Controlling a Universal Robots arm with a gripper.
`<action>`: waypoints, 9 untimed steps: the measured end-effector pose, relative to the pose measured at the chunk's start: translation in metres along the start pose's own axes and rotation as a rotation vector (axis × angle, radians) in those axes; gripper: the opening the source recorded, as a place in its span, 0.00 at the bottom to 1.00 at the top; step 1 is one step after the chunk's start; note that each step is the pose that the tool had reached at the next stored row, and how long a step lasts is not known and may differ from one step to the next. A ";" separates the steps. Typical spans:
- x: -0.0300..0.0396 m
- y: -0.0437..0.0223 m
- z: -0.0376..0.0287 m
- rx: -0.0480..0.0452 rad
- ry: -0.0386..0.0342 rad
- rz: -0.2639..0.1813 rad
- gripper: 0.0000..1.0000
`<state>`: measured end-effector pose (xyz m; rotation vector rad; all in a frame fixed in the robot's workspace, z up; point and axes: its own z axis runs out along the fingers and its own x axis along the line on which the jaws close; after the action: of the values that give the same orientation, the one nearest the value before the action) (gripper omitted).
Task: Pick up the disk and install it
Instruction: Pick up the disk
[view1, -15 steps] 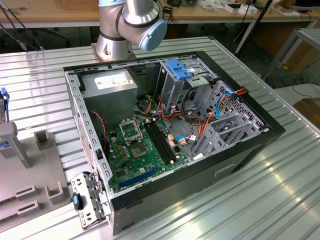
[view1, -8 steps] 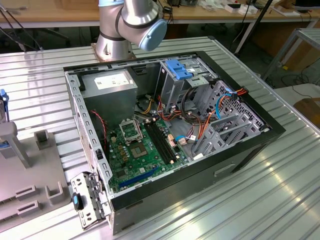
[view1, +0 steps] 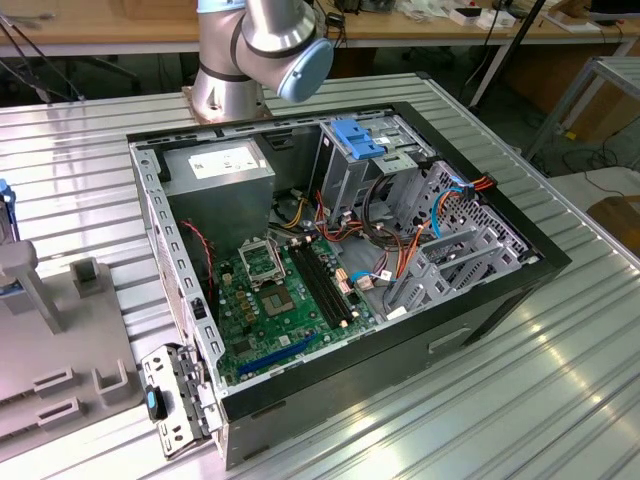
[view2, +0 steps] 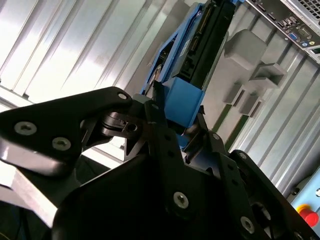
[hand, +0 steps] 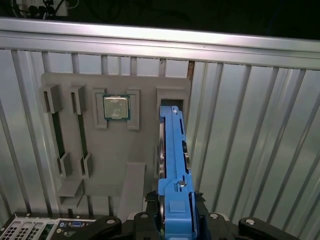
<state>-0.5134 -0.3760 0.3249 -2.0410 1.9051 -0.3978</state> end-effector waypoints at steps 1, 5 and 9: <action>-0.0001 0.0020 0.0011 0.0046 -0.0008 -0.002 0.37; -0.0002 0.0048 0.0015 0.0120 -0.0010 -0.002 0.37; -0.0002 0.0048 0.0015 0.0121 -0.0009 -0.002 0.37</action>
<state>-0.5171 -0.3760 0.3216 -2.0355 1.8955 -0.4079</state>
